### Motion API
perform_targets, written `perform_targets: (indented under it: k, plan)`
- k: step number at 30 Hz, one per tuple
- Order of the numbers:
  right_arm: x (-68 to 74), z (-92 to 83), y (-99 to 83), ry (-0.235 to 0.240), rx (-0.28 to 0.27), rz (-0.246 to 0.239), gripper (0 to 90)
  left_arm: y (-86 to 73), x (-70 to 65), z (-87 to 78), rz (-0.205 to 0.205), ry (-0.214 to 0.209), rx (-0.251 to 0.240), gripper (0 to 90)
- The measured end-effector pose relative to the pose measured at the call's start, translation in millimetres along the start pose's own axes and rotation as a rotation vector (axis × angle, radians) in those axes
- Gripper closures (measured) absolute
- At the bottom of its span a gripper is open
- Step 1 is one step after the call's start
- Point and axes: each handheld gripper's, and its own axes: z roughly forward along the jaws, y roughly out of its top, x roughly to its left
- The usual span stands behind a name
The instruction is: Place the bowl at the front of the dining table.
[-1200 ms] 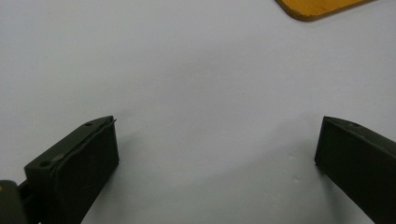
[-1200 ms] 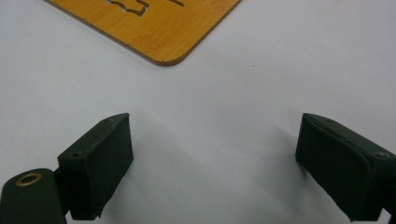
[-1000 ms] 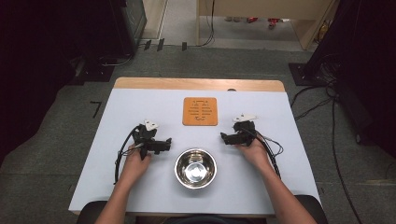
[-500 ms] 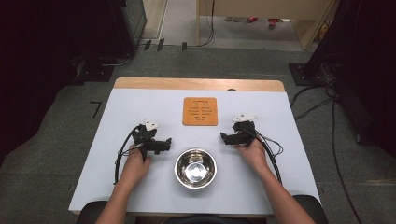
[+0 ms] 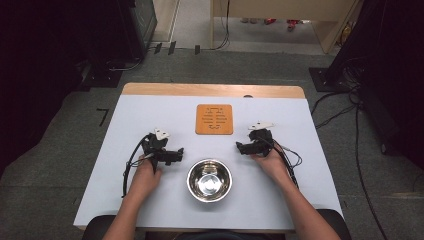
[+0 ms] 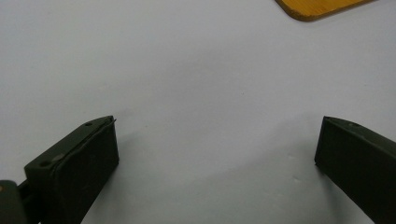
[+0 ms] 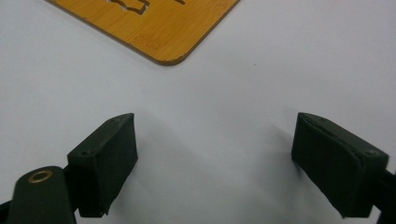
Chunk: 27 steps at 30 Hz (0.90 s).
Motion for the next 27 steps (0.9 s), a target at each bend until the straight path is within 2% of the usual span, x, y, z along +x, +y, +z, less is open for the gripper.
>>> perform_targets:
  k: [1,8,16,18,27]
  plan:
    - [0.4,-0.1,1.9,-0.004,0.017,0.006,14.8,0.0,-0.1,0.0,-0.001,0.0,0.0,0.0]
    - [0.5,-0.3,6.3,-0.002,0.038,0.01,18.2,0.0,0.0,0.0,-0.001,0.0,0.0,0.0]
    - [0.8,-3.7,9.4,0.047,0.044,0.04,19.5,0.0,0.0,-0.1,-0.001,0.0,0.0,0.0]
    - [-1.3,-5.8,10.2,0.074,0.037,0.052,20.7,0.0,0.0,0.0,-0.001,0.0,0.0,0.0]
    - [0.5,-12.6,12.7,0.118,0.023,0.054,21.4,0.0,0.0,0.0,-0.001,0.0,0.0,0.0]
